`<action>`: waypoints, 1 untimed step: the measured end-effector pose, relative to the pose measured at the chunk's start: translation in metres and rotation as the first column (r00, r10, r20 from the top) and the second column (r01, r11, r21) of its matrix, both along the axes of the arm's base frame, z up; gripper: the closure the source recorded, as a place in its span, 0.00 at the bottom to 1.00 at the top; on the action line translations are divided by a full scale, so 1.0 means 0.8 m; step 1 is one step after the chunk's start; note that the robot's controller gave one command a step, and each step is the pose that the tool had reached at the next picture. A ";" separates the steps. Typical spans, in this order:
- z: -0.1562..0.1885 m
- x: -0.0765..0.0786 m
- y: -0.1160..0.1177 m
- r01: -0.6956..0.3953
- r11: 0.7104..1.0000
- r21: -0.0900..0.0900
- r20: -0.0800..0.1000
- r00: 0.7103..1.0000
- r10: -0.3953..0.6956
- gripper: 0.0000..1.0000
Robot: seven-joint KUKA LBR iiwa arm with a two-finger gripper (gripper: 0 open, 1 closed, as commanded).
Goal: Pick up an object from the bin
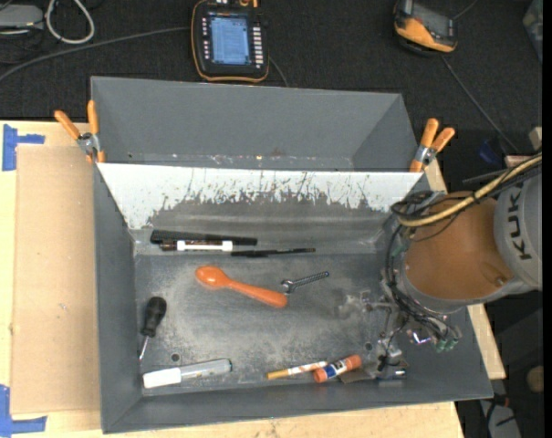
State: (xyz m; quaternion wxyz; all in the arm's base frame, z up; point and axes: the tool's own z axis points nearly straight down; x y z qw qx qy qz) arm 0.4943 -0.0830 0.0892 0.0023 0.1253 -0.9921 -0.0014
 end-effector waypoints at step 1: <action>-0.001 -0.003 0.005 -0.019 1.000 -0.001 0.005 1.000 0.019 0.00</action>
Offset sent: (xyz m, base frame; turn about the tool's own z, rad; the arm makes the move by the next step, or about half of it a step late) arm 0.0000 0.0405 0.0108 -0.1846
